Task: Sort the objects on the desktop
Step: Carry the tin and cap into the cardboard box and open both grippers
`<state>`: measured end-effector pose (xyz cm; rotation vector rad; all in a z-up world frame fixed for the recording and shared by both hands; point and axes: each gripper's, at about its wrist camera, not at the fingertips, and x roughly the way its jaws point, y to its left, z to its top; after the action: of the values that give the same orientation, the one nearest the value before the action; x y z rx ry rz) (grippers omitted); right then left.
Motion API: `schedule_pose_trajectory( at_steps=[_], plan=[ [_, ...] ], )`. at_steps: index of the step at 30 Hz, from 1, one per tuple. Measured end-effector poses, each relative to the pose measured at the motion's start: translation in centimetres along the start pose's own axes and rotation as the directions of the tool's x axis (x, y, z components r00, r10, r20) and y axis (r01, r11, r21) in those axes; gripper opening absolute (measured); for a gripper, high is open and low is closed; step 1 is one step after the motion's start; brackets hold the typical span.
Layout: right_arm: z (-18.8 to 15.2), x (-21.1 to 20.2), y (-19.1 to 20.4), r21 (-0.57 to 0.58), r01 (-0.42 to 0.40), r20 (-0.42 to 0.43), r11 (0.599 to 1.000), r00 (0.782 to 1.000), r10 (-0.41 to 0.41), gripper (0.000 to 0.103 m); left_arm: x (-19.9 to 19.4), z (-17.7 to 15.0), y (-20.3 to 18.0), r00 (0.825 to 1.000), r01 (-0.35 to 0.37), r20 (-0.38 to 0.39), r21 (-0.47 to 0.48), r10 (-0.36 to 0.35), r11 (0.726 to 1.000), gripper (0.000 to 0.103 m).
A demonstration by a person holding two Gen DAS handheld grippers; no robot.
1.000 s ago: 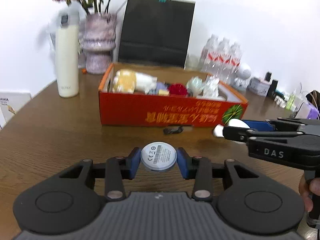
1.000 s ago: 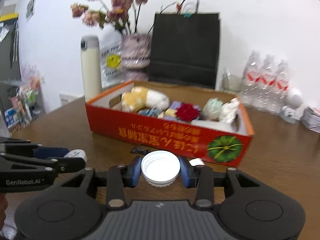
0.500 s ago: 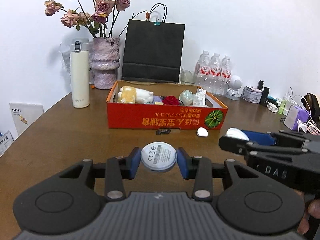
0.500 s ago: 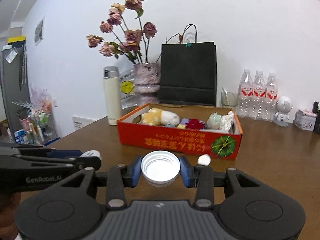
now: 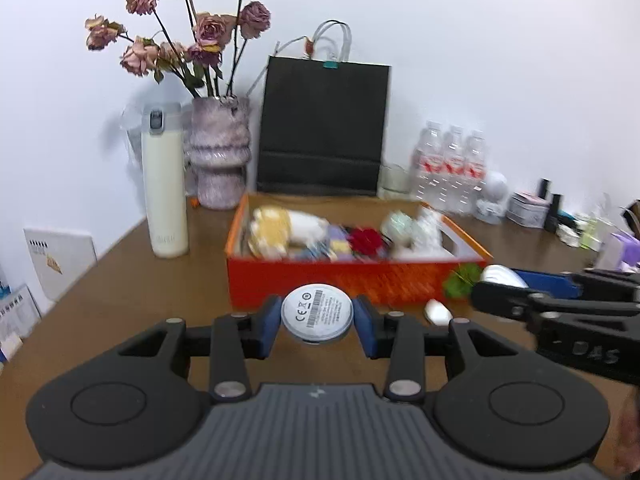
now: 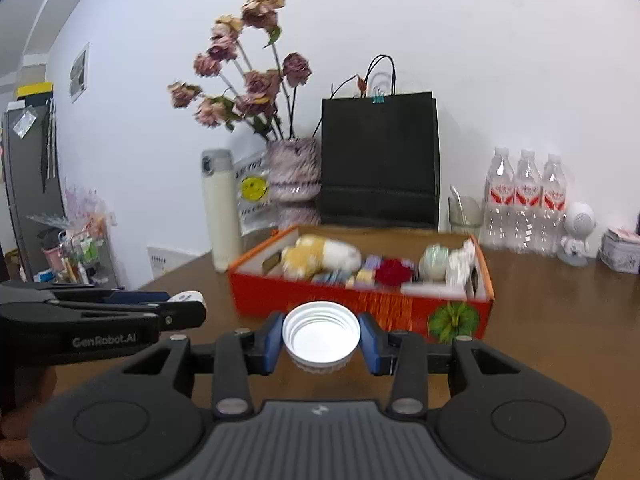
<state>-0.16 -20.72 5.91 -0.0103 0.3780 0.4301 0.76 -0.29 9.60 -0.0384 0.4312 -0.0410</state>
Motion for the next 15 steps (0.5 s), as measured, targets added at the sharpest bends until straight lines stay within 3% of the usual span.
schedule_pose_trajectory(
  at_steps=[7, 9, 12, 15],
  plan=[
    [6.1, 10.2, -3.7, 0.071, -0.075, -0.087, 0.995, 0.993, 0.082, 0.039, 10.5, 5.2, 2.0, 0.996, -0.005, -0.085, 0.013, 0.006, 1.0, 0.04],
    [7.7, 14.3, -4.6, 0.079, -0.085, -0.145, 0.993, 0.985, 0.096, 0.039, 13.7, 6.2, 2.8, 0.991, 0.014, -0.136, 0.012, -0.012, 1.0, 0.04],
    [9.4, 21.0, -5.6, 0.114, -0.101, -0.298, 0.988, 0.945, 0.131, 0.039, 18.2, 6.7, 3.8, 0.974, 0.012, -0.226, 0.022, -0.007, 1.0, 0.04],
    [9.7, 27.2, -6.1, 0.14, -0.093, -0.465, 0.986, 0.873, 0.148, 0.039, 20.8, 6.3, 4.1, 0.953, 0.023, -0.303, 0.053, -0.006, 0.998, 0.04]
  ],
)
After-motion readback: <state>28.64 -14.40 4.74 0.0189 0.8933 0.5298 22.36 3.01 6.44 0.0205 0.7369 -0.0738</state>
